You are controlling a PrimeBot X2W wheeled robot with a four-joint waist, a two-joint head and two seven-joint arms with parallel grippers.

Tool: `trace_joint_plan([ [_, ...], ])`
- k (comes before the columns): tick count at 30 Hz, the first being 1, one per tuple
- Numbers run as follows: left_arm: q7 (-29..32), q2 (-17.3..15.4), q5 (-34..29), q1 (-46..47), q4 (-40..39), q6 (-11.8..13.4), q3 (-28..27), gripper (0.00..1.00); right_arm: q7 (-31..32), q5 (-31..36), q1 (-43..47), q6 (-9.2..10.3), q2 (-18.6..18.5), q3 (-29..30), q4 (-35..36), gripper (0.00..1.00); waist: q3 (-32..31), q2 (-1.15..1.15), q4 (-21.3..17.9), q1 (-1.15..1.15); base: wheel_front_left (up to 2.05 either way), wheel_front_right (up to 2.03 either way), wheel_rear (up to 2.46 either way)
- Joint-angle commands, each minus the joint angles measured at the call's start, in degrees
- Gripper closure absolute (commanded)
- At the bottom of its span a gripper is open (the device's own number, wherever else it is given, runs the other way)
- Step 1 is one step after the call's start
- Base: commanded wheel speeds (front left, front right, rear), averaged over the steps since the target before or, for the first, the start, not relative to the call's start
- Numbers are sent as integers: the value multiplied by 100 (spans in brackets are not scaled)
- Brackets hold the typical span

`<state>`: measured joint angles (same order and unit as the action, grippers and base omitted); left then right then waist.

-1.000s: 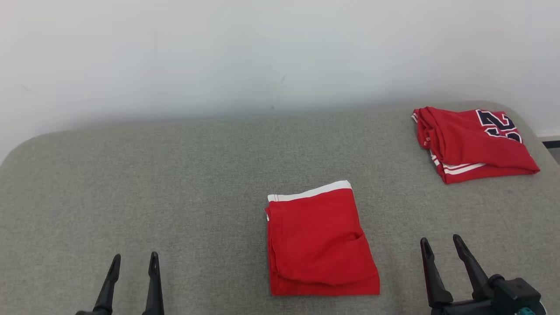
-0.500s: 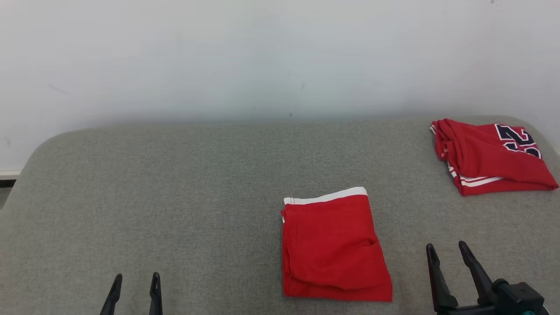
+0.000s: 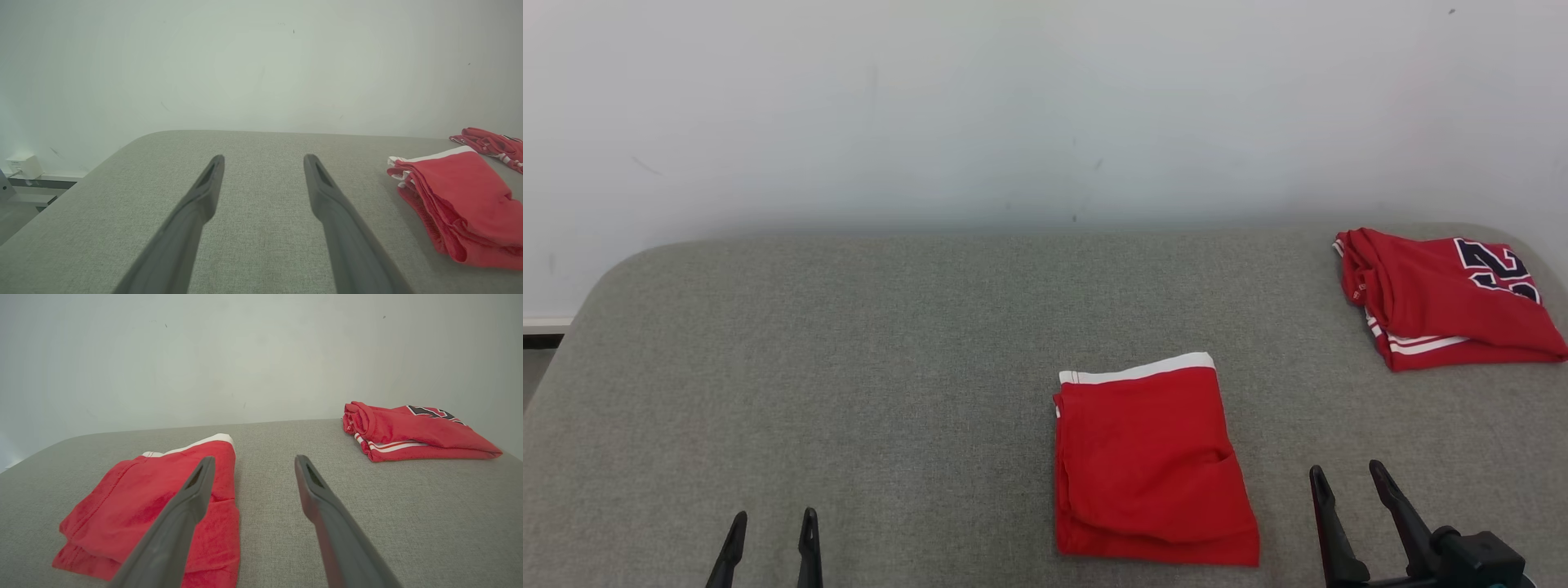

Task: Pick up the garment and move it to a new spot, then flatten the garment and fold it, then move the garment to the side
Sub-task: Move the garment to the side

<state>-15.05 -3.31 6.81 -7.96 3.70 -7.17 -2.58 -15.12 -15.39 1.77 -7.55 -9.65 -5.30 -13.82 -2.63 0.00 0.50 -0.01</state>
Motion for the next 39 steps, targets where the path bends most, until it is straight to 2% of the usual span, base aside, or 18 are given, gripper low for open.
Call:
trace_joint_plan([
  [1, -16, 8, -1, 28, 11, -32, -16, 0, 1, -45, -12, 17, -34, -2, -11, 0, -4, 0, 0, 1, 0, 0, 0],
  [11, -16, 19, -18, 79, 21, -27, 26, 0, 1, -75, -69, 17, -10, -80, -177, 0, -10, 0, 43, 1, 0, 0, 0],
  [19, -16, 34, -4, 150, 49, -29, 105, 0, 127, -44, -663, 17, -119, -373, -605, 0, 56, 0, 155, 1, 0, 0, 0],
  [25, -16, 38, 14, 259, 82, -29, 205, 0, 417, -11, -1222, 17, -149, -485, -1131, 0, 142, 0, 303, 1, 0, 0, 0],
  [34, -16, 44, 83, 424, 139, -30, 342, 0, 734, -96, -1956, 17, -168, -774, -2435, 0, 406, 0, 593, 1, 0, 0, 0],
  [39, -16, 46, 115, 528, 169, -30, 382, 0, 690, -196, -2282, 17, -114, -911, -3168, 0, 537, 0, 669, 1, 0, 0, 0],
])
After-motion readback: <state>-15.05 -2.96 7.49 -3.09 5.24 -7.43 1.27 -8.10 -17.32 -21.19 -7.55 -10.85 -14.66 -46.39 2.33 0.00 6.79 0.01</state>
